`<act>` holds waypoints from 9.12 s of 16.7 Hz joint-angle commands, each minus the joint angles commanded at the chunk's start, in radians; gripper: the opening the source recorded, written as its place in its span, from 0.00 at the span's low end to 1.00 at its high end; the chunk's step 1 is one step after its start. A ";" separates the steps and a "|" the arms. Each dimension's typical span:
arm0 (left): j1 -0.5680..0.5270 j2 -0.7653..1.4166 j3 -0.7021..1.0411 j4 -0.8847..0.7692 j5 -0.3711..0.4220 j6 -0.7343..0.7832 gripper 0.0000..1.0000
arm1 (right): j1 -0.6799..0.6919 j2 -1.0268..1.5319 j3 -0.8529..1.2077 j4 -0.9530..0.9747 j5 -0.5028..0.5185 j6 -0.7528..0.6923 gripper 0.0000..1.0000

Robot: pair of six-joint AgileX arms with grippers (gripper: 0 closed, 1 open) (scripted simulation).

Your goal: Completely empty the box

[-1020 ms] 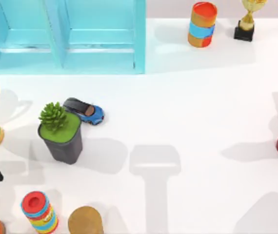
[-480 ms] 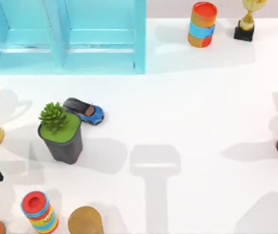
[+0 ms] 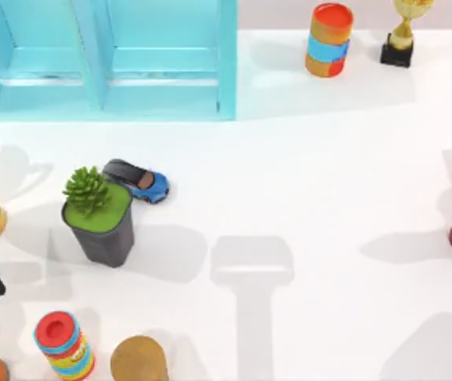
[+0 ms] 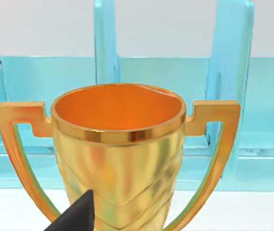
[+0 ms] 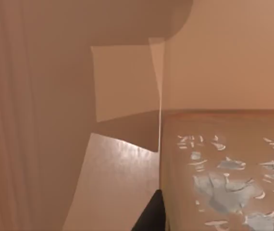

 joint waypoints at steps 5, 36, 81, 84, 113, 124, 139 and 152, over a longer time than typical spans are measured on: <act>0.000 0.000 0.000 0.000 0.000 0.000 1.00 | -0.003 -0.018 0.102 -0.117 -0.001 -0.005 0.00; 0.000 0.000 0.000 0.000 0.000 0.000 1.00 | 0.728 0.662 1.157 -0.492 0.016 0.737 0.00; 0.000 0.000 0.000 0.000 0.000 0.000 1.00 | 0.730 0.686 1.252 -0.565 0.015 0.740 1.00; 0.000 0.000 0.000 0.000 0.000 0.000 1.00 | 0.729 0.683 1.327 -0.641 0.016 0.739 1.00; 0.000 0.000 0.000 0.000 0.000 0.000 1.00 | 0.070 0.262 0.743 -0.474 0.005 0.087 1.00; 0.000 0.000 0.000 0.000 0.000 0.000 1.00 | 0.063 0.322 0.509 -0.184 0.005 0.081 1.00; 0.000 0.000 0.000 0.000 0.000 0.000 1.00 | 0.063 0.323 0.507 -0.182 0.005 0.081 0.17; 0.000 0.000 0.000 0.000 0.000 0.000 1.00 | 0.064 0.316 0.519 -0.173 -0.003 0.080 0.00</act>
